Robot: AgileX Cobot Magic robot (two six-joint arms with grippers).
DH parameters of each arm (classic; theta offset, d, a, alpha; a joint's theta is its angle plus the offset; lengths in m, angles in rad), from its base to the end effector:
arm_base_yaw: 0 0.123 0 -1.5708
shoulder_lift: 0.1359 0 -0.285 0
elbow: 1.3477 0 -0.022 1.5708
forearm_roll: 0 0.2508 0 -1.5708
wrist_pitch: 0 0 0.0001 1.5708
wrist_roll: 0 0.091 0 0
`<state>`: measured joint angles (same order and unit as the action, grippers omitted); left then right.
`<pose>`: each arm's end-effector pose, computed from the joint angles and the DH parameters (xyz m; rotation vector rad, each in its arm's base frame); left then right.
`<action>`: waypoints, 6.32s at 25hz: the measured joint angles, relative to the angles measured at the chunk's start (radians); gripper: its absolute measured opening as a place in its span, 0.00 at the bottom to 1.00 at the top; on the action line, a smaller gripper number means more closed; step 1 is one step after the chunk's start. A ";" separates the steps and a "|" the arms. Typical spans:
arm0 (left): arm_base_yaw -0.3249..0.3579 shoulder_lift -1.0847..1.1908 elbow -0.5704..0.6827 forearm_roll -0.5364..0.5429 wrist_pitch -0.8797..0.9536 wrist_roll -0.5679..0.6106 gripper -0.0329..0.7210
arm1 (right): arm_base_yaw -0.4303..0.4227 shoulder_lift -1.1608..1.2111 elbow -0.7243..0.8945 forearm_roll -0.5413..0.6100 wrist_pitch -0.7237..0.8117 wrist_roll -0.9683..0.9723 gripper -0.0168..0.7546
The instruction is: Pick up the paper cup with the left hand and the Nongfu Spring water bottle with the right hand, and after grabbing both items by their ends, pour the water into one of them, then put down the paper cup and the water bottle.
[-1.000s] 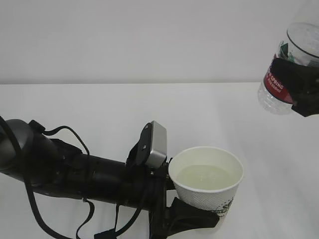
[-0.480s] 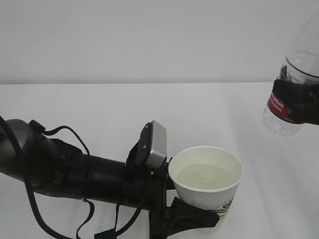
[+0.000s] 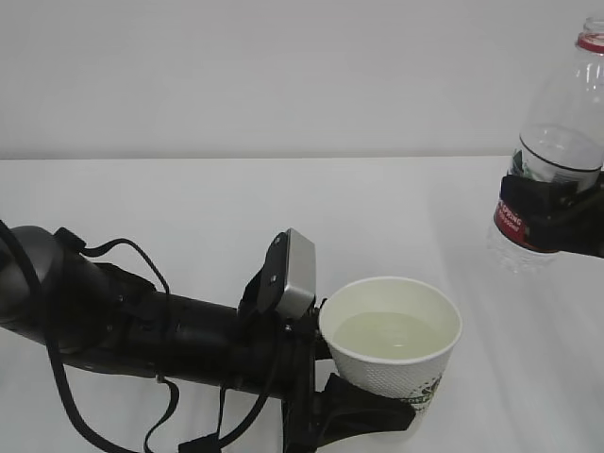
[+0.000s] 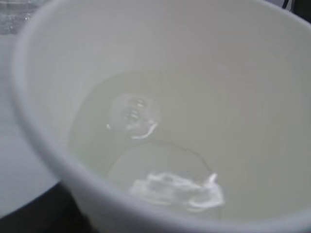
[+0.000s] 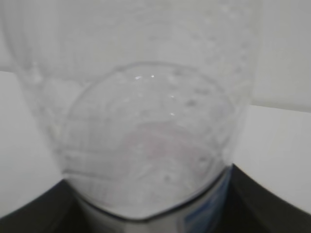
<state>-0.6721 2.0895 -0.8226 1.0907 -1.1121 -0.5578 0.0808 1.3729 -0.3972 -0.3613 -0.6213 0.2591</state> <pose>0.2208 -0.2681 0.1026 1.3340 1.5279 -1.2468 0.2404 0.0382 0.2004 -0.2544 1.8512 0.2225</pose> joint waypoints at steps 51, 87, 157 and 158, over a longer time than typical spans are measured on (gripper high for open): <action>0.000 0.000 0.000 0.000 0.000 0.000 0.72 | 0.000 0.545 -0.014 0.292 -0.487 -0.190 0.62; 0.000 0.000 0.000 0.007 0.000 0.000 0.72 | 0.000 0.545 -0.004 0.294 -0.490 -0.192 0.62; 0.000 0.000 0.000 -0.013 0.006 0.000 0.72 | 0.000 0.360 0.206 0.239 -0.524 -0.234 0.88; 0.000 0.000 0.000 -0.023 0.006 0.000 0.72 | 0.000 0.339 0.213 0.238 -0.524 -0.234 0.87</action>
<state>-0.6721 2.0895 -0.8226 1.0677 -1.1057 -0.5578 0.0808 1.7120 -0.1841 -0.1230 -1.1454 0.0252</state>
